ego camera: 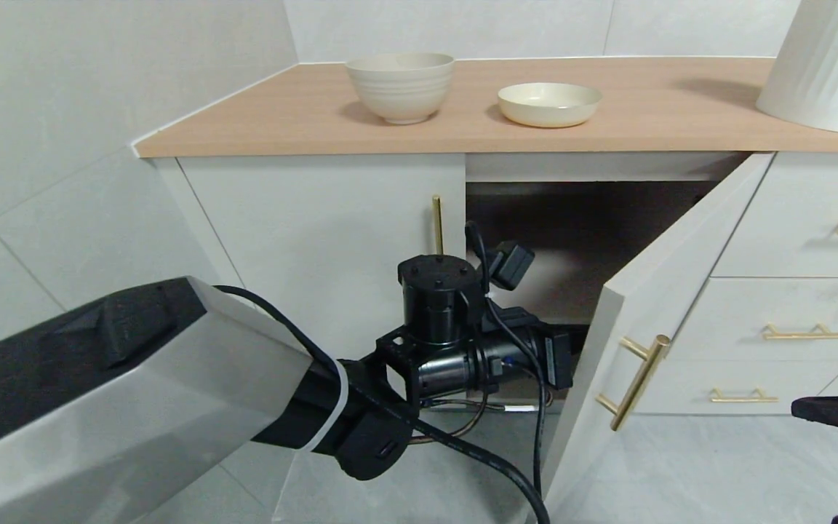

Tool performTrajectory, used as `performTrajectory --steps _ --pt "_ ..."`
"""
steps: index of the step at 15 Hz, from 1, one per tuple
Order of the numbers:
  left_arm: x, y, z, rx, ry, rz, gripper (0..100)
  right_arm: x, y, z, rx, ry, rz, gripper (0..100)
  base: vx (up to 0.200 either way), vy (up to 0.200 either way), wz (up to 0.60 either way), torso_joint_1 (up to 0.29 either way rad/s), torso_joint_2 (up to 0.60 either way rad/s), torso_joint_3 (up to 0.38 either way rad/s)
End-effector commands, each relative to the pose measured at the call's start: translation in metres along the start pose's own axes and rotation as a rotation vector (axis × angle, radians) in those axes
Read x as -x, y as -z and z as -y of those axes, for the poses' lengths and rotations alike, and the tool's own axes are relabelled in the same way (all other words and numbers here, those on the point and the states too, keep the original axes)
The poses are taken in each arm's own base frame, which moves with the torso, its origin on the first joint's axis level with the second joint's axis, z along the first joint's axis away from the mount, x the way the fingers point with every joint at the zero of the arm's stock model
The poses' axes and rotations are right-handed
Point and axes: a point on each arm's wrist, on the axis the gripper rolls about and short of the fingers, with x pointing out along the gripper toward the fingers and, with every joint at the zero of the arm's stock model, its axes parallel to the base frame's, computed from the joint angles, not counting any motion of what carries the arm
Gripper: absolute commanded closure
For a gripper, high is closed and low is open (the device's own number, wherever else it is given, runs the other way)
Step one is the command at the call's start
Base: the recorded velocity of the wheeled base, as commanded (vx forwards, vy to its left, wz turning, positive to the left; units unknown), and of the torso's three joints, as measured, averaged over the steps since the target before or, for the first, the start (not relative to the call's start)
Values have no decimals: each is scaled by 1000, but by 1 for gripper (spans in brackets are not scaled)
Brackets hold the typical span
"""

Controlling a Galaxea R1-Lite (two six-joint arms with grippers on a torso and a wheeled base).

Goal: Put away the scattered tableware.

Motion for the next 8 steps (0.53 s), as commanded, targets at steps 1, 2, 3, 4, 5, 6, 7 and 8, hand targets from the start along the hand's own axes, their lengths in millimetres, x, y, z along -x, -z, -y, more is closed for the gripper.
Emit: performTrajectory --steps 1,2,3,4,5,6,7,8 --pt "-6 5 11 -2 28 -11 100 6 0 -3 8 -55 15 0 0 0 0 0 0 0" --pt "-12 11 22 -3 49 -23 100 9 0 -5 13 -96 21 0 0 0 0 0 0 0" --pt "-20 20 39 -6 79 -38 100 13 0 -7 19 -133 29 0 0 0 0 0 0 0" --pt "-27 30 56 -6 116 -61 100 18 1 -10 26 -176 40 0 0 0 0 0 0 0" --pt "-30 38 69 -6 145 -83 100 24 2 -13 38 -244 53 0 0 0 0 0 0 0" --pt "-29 44 78 -3 161 -103 100 26 2 -15 43 -298 50 0 0 0 0 0 0 0" --pt "-24 45 82 -1 159 -110 100 25 3 -15 41 -311 43 0 0 0 0 0 0 0" --pt "-18 42 84 1 156 -107 100 23 3 -14 37 -310 36 0 0 0 0 0 0 0"
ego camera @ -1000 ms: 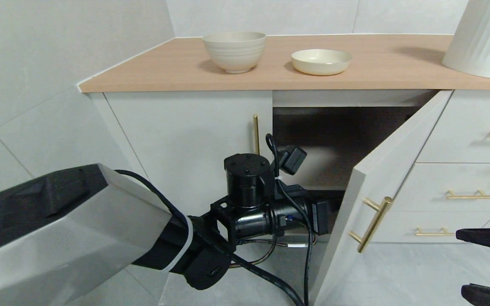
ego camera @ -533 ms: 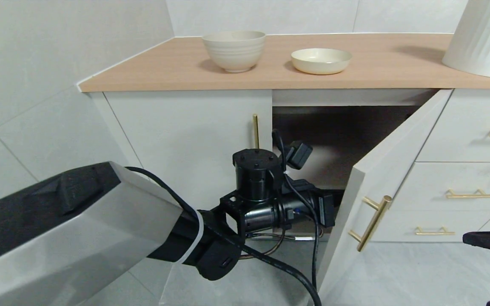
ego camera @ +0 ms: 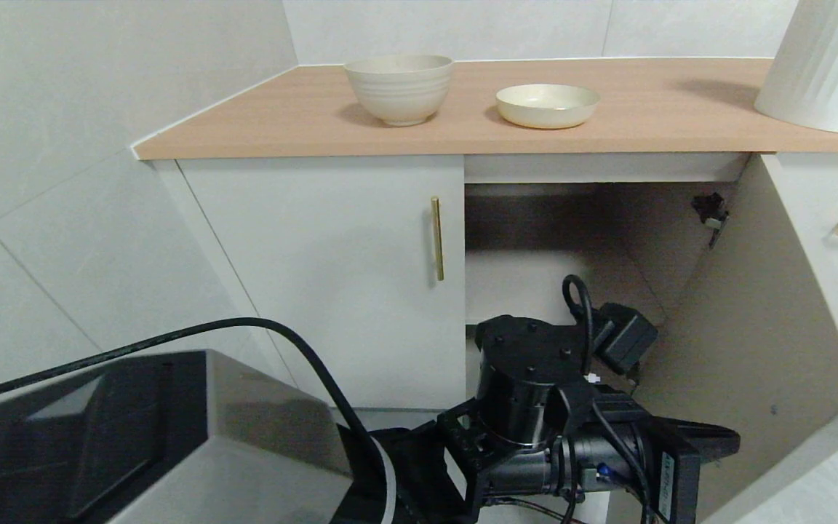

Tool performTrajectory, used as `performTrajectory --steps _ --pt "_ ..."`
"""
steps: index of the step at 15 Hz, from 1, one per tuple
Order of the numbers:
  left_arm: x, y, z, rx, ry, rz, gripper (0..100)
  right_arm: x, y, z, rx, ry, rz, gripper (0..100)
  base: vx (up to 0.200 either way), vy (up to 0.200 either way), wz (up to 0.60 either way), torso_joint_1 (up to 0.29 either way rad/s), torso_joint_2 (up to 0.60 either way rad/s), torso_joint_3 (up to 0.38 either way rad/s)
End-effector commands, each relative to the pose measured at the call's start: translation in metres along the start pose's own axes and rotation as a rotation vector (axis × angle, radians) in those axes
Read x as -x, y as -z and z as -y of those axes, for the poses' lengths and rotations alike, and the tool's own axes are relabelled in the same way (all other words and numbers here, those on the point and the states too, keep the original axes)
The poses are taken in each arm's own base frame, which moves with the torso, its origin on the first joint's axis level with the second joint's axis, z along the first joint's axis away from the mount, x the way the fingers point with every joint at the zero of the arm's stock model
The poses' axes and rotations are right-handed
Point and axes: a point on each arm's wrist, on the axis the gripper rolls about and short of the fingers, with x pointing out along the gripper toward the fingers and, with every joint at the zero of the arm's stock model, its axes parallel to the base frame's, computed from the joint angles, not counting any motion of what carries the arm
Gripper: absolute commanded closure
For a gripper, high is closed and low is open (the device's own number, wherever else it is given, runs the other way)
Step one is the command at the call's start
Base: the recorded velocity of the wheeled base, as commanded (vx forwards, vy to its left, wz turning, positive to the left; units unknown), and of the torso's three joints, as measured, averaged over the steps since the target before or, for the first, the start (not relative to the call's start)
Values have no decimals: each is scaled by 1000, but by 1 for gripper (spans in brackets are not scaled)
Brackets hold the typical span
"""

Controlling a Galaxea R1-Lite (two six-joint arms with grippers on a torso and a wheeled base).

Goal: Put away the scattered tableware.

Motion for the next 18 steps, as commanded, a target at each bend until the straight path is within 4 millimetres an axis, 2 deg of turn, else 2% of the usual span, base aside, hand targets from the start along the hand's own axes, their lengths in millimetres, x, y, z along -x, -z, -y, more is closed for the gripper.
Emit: performTrajectory --steps 1,3,4,6,7,8,9,10,11,12,13,14,16,18 --pt "13 -6 6 -3 -8 14 100 0 0 0 -1 0 0 0 0 0 0 0 0 0" --pt "47 -30 -21 -8 -102 89 100 -5 1 4 -17 16 -19 0 0 0 0 0 0 0" --pt "74 -44 -33 -10 -167 130 100 -11 1 10 -36 54 -38 0 0 0 0 0 0 0" --pt "121 -61 -43 -17 -271 186 100 -24 0 22 -58 158 -65 0 0 0 0 0 0 0" --pt "161 -67 -48 -59 -373 206 100 -34 0 31 -69 224 -69 0 0 0 0 0 0 0" --pt "190 -71 -47 -89 -455 209 100 -41 -2 37 -65 252 -59 0 0 0 0 0 0 0" --pt "211 -74 -41 -80 -512 215 100 -48 -5 42 -67 275 -49 0 0 0 0 0 0 0" --pt "246 -83 -26 -41 -638 234 100 -62 -14 56 -80 347 -29 0 0 0 0 0 0 0" --pt "267 -86 -10 -5 -743 241 100 -77 -19 71 -98 410 -24 0 0 0 0 0 0 0" --pt "277 -89 -2 10 -787 246 100 -84 -23 81 -107 453 -12 0 0 0 0 0 0 0" --pt "296 -94 16 27 -852 262 100 -95 -33 102 -110 525 32 0 0 0 0 0 0 0" --pt "317 -96 42 31 -898 290 100 -107 -44 123 -114 565 47 0 0 0 0 0 0 0" --pt "333 -96 72 3 -924 335 100 -121 -52 139 -116 627 50 0 0 0 0 0 0 0" --pt "338 -104 90 -23 -921 352 100 -126 -65 142 -98 703 91 0 0 0 0 0 0 0"
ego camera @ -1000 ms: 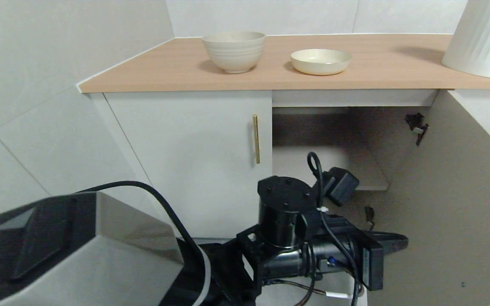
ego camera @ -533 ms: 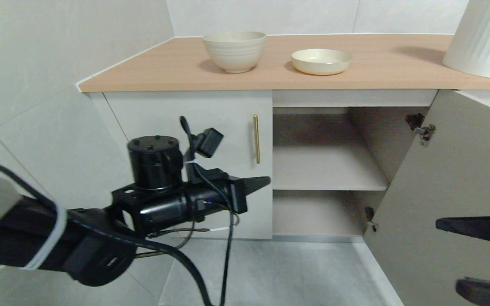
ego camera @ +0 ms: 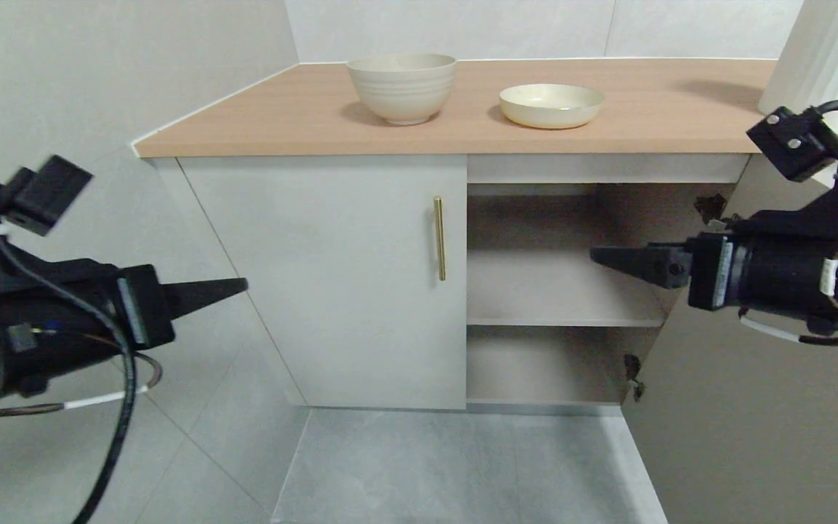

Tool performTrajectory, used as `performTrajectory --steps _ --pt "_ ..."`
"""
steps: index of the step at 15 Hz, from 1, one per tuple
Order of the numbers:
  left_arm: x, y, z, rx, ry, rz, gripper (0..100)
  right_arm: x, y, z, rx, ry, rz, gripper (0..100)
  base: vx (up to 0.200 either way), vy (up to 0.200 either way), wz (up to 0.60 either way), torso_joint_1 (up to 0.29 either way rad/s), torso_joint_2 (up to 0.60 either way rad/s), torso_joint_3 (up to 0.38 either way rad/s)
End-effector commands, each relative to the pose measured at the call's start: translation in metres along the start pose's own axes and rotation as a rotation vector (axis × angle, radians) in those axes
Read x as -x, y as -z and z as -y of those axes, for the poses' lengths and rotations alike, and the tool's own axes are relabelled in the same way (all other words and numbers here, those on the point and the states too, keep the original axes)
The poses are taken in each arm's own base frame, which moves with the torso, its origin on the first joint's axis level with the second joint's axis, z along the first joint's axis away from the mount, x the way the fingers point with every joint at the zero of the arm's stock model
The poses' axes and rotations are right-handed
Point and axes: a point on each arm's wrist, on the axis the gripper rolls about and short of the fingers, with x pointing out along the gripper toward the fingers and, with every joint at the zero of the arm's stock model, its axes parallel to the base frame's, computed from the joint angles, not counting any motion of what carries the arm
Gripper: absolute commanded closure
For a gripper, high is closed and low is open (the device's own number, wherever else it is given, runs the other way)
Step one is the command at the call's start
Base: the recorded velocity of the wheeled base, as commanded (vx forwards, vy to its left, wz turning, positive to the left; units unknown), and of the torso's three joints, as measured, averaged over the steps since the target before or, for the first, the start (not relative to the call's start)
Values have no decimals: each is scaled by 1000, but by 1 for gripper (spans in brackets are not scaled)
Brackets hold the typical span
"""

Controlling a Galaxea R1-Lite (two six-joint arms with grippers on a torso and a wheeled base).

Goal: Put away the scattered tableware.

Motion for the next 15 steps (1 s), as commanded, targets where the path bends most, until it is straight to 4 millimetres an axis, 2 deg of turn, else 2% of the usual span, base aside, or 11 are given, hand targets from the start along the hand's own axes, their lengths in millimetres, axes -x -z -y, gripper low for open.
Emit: performTrajectory --steps 1,4,5,8,15 --pt "39 -18 15 -35 11 122 100 -23 1 3 -4 30 -24 0 0 0 0 0 0 0" --pt "39 -14 15 -27 6 90 100 -1 7 4 -31 59 -15 0 0 0 0 0 0 0" --pt "38 -13 14 -27 5 87 0 10 9 3 -31 69 -10 0 0 0 0 0 0 0" --pt "39 -15 15 -32 15 96 0 26 2 1 -30 66 18 0 0 0 0 0 0 0" --pt "44 -18 18 -58 20 135 0 37 -3 -1 -28 57 54 0 0 0 0 0 0 0"
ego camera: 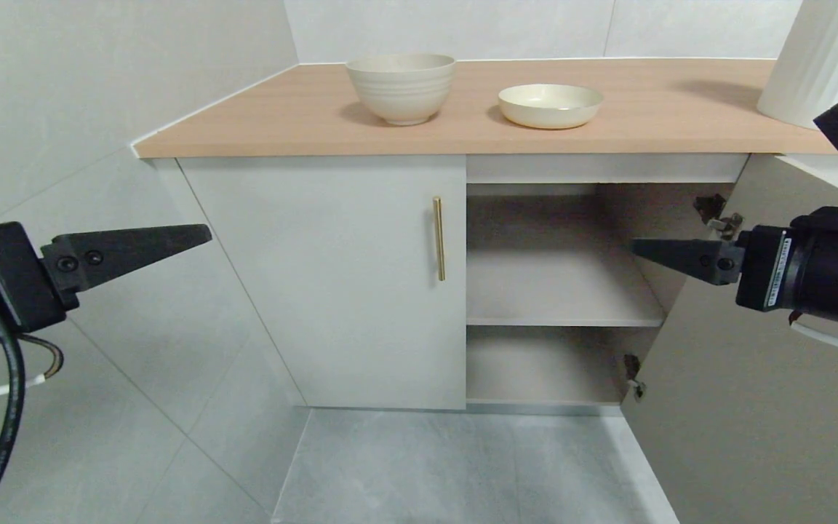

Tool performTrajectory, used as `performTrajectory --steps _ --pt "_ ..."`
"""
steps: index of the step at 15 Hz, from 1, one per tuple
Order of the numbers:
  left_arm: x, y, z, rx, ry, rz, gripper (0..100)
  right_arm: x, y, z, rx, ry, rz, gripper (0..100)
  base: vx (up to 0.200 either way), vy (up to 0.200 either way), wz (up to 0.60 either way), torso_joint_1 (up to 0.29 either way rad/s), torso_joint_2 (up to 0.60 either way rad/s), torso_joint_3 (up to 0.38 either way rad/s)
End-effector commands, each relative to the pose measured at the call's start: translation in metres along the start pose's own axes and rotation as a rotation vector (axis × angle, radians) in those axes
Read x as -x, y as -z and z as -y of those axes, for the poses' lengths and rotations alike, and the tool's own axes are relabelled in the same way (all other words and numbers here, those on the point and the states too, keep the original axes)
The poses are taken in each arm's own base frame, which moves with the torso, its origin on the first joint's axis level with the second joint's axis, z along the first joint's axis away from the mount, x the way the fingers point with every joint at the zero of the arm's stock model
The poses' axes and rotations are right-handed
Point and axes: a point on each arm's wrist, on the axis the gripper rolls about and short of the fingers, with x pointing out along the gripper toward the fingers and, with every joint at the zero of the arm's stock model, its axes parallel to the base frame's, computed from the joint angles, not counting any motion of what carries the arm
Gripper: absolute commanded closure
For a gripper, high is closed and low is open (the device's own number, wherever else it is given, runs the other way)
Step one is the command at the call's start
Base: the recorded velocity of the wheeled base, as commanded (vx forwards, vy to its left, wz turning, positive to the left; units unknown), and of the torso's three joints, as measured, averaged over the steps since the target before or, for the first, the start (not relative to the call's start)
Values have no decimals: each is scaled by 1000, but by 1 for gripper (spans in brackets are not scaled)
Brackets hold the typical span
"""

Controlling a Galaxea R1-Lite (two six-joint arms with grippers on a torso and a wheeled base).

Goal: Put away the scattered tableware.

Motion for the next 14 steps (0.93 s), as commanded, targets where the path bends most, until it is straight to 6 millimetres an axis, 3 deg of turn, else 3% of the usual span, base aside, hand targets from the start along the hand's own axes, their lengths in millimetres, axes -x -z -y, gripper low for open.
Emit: performTrajectory --steps 1,5,14 --pt "0 0 0 -1 1 0 0 5 -2 -1 1 -8 16 0 0 0 0 0 0 0" --pt "1 1 0 -14 5 -8 0 5 -4 -2 1 -7 6 0 0 0 0 0 0 0" --pt "3 0 1 -36 2 -7 0 14 -6 -6 -8 -25 -10 0 200 0 0 0 3 1"
